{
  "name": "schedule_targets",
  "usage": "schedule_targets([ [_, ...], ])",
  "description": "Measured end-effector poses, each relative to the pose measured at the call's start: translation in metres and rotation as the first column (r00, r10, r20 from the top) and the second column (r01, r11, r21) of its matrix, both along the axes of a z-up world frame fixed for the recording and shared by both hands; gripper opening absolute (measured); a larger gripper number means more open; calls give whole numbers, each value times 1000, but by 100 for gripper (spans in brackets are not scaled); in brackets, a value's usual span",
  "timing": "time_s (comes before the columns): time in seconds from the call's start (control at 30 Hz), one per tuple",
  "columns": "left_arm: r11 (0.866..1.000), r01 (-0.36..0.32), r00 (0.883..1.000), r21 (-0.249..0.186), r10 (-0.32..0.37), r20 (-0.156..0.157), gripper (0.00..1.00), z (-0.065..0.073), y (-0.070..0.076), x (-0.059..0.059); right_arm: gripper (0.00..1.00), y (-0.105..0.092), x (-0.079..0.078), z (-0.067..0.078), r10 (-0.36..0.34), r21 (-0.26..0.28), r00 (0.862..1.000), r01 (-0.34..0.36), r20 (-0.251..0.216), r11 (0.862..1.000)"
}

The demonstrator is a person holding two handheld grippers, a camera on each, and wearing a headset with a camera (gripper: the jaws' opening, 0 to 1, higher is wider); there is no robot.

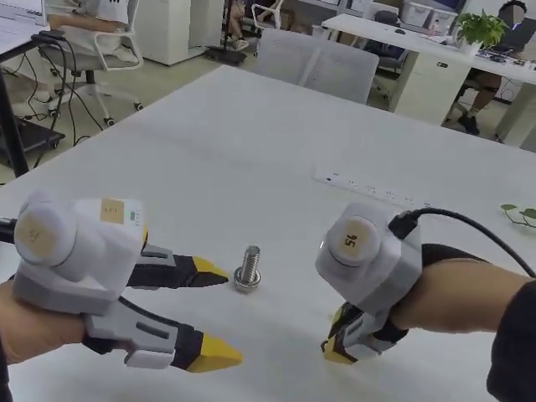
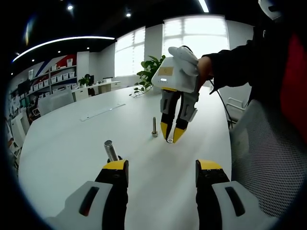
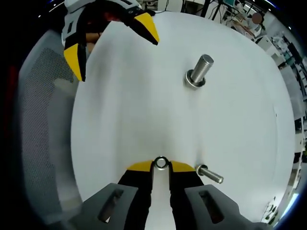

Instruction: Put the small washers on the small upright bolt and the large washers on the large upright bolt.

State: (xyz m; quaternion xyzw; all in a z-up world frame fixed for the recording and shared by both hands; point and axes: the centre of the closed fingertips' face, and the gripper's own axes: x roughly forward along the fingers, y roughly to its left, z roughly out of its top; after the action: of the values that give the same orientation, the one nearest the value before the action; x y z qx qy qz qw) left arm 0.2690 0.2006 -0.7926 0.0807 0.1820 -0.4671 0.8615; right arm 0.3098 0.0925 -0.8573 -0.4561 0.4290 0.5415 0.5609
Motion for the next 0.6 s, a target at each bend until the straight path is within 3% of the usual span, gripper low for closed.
schedule_targets([
  [0.6, 1000, -2, 1000, 2, 2, 1, 55, 0, 0, -2, 14, -40, 13, 12, -108, 6, 994, 108, 21, 994],
])
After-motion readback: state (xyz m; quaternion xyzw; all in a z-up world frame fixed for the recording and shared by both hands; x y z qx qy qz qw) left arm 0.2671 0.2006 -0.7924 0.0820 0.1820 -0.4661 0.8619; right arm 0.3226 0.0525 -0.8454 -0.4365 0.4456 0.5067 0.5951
